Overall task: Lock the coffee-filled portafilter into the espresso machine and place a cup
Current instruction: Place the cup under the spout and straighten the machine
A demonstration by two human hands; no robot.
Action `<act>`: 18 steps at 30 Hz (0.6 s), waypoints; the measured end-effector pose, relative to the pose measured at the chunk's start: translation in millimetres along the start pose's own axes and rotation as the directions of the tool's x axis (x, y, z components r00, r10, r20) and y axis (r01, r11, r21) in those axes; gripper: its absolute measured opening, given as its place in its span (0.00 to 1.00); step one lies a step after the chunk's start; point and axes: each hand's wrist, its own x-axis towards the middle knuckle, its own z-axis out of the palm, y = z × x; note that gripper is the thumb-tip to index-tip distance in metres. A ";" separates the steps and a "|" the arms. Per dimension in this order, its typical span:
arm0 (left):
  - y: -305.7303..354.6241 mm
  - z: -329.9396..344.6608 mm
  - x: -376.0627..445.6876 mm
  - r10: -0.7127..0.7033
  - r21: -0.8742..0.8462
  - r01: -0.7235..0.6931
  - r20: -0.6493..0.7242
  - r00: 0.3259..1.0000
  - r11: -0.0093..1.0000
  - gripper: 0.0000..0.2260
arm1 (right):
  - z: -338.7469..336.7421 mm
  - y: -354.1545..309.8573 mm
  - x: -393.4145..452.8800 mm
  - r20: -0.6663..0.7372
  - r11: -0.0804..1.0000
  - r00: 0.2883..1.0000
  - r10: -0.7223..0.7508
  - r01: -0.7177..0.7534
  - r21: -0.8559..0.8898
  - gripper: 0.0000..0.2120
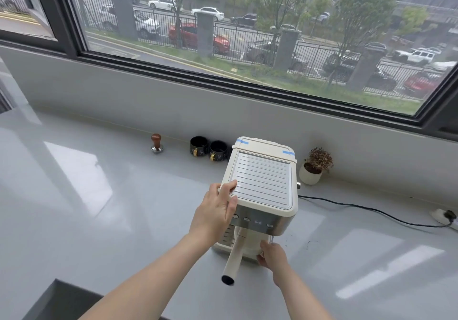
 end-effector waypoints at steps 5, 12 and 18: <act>-2.4 0.6 0.6 0.008 0.005 -0.008 -0.010 1.000 1.000 0.21 | 4.5 -4.2 9.5 -0.021 0.986 0.999 -0.046 0.042 -0.158 0.08; -4.7 2.5 1.8 0.021 0.011 -0.021 -0.025 0.999 1.000 0.20 | 6.2 -3.8 16.1 -0.044 0.966 0.993 -0.105 0.091 -0.241 0.10; -6.1 4.6 2.0 0.027 0.007 -0.027 -0.037 0.999 1.000 0.19 | 7.9 -2.7 17.7 -0.132 0.927 0.968 -0.213 0.157 -0.340 0.22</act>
